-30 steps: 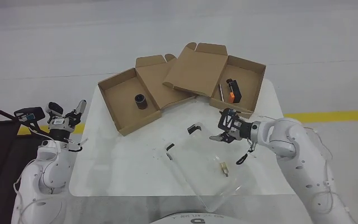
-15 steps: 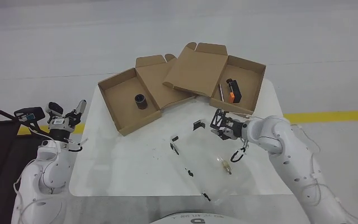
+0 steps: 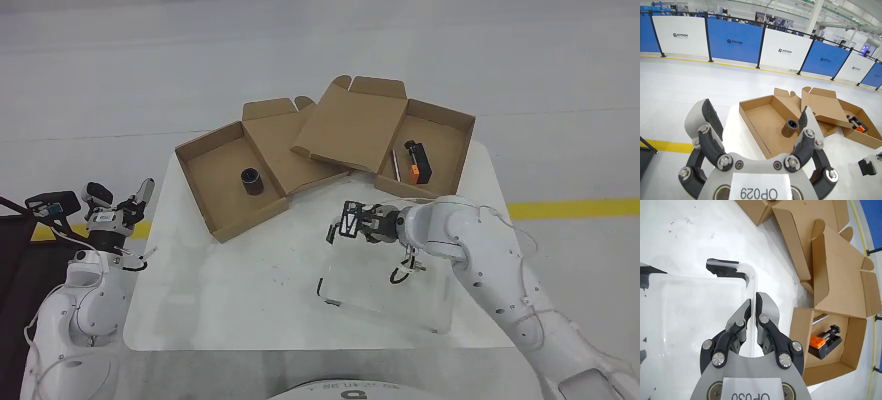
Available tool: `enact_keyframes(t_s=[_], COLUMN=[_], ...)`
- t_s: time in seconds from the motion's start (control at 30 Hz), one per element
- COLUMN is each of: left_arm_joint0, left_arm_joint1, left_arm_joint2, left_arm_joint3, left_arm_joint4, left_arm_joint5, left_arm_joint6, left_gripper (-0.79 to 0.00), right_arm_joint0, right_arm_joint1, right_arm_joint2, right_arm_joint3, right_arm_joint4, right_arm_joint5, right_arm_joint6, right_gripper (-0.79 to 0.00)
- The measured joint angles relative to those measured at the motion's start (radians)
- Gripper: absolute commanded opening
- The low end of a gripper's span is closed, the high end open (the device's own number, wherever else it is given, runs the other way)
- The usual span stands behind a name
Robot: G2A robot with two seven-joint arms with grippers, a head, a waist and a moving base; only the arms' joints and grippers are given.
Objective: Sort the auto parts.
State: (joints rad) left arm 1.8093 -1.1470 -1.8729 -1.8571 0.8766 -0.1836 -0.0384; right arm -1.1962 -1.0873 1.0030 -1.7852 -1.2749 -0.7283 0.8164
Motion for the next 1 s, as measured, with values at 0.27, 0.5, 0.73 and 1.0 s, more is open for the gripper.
enact_keyframes(t_s=[0.27, 0.5, 0.73, 1.0], left_arm_joint0=[0.0, 0.0, 0.0, 0.0], left_arm_joint1=[0.0, 0.0, 0.0, 0.0], left_arm_joint2=[0.0, 0.0, 0.0, 0.0], left_arm_joint3=[0.0, 0.0, 0.0, 0.0], left_arm_joint4=[0.0, 0.0, 0.0, 0.0], left_arm_joint5=[0.0, 0.0, 0.0, 0.0], left_arm_joint6=[0.0, 0.0, 0.0, 0.0], left_gripper=[0.0, 0.0, 0.0, 0.0], right_arm_joint0=[0.061, -0.019, -0.179, -0.313], right_arm_joint1=[-0.02, 0.006, 0.047, 0.072], right_arm_joint2=[-0.065, 0.106, 0.368, 0.624], right_arm_joint3=[0.015, -0.075, -0.123, -0.035], right_arm_joint4=[0.012, 0.175, 0.314, 0.418], right_arm_joint5=[0.055, 0.074, -0.019, -0.074], right_arm_joint6=[-0.028, -0.148, -0.28, -0.444], right_gripper=[0.0, 0.0, 0.0, 0.0])
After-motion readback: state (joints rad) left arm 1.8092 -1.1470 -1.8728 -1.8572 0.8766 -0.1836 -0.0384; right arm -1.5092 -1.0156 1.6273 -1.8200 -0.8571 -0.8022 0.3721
